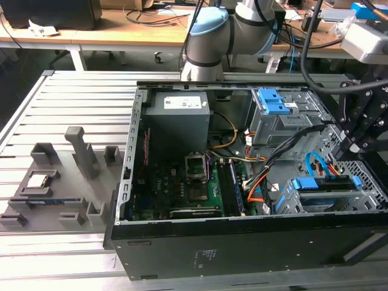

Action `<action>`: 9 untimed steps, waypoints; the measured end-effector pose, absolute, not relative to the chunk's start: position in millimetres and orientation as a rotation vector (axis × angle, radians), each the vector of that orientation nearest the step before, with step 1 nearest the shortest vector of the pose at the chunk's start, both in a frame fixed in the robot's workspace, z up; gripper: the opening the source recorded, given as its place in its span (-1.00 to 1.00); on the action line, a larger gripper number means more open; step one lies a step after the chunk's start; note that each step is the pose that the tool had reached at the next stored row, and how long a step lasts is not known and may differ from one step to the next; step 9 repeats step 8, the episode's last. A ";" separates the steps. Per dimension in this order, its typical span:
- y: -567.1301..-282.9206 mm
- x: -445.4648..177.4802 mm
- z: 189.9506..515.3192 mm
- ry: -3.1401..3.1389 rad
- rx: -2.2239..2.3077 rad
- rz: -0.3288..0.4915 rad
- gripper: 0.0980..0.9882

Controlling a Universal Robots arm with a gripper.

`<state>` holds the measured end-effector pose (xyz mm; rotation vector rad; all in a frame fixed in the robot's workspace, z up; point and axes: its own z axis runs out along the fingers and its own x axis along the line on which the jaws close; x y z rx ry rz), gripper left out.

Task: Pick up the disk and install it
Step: 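Insert the second disk wire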

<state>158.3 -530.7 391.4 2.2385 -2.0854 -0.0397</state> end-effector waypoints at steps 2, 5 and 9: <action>-530.7 158.3 392.7 -2.085 2.239 -0.040 -0.98; -530.7 158.3 392.8 -2.085 2.239 -0.040 -0.98; -530.7 158.3 392.9 -2.085 2.239 -0.040 -0.98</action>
